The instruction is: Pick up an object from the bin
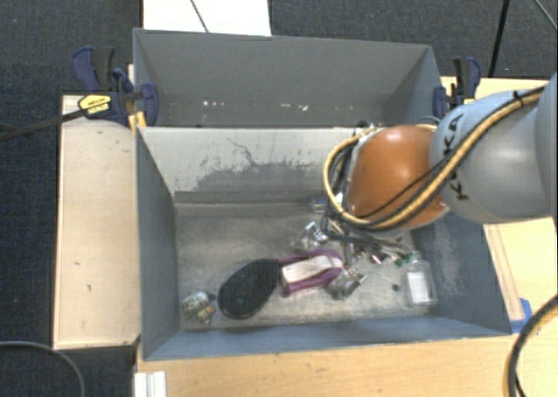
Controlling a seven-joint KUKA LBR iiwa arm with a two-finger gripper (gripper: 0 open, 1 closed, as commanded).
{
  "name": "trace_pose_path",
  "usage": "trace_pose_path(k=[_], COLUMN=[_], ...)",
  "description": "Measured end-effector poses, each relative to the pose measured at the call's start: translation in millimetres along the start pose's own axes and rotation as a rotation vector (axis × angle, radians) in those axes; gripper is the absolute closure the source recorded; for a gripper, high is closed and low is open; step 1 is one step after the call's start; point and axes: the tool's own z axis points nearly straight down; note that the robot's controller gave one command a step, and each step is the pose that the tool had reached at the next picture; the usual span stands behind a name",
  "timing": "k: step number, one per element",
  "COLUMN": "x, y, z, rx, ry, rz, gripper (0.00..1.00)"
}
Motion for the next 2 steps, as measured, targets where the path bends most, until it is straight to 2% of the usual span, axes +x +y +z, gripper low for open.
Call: trace_pose_path(k=[1, 2], x=[-1.9, -2.4], y=[-0.4, -14.9], z=[-1.7, -138.3], rx=[0.002, -0.001], ry=[-0.005, 0.005], rz=[0.001, -0.020], gripper=[1.00, 1.00])
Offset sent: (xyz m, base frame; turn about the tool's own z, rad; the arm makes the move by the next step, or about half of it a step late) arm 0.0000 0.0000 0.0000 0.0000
